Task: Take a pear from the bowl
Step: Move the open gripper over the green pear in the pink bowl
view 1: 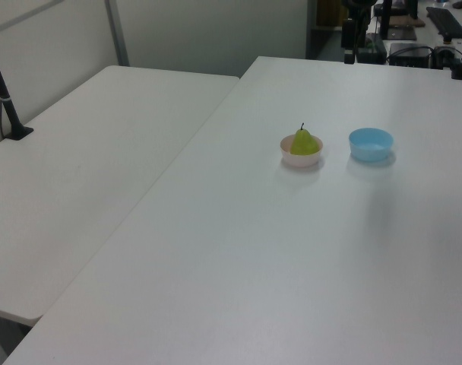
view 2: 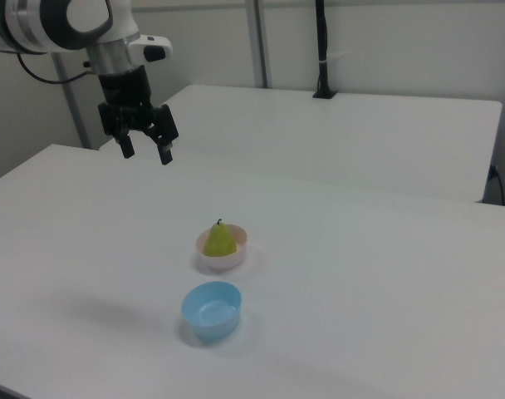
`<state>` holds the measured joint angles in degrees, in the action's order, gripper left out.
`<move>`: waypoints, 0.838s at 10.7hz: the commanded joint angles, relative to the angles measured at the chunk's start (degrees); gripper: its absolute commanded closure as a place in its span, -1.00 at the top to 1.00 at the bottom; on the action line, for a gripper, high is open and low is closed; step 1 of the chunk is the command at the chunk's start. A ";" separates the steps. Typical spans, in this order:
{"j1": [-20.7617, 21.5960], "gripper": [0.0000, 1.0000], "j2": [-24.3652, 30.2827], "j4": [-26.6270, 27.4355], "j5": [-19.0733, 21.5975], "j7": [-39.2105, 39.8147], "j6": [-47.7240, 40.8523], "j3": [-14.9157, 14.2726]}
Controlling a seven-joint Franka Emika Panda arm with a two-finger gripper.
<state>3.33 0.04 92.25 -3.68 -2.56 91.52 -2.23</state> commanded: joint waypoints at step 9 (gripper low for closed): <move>0.45 1.00 0.05 1.18 1.13 3.25 2.52 -0.40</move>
<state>3.37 -0.11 92.41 -3.68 -2.30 91.82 -2.23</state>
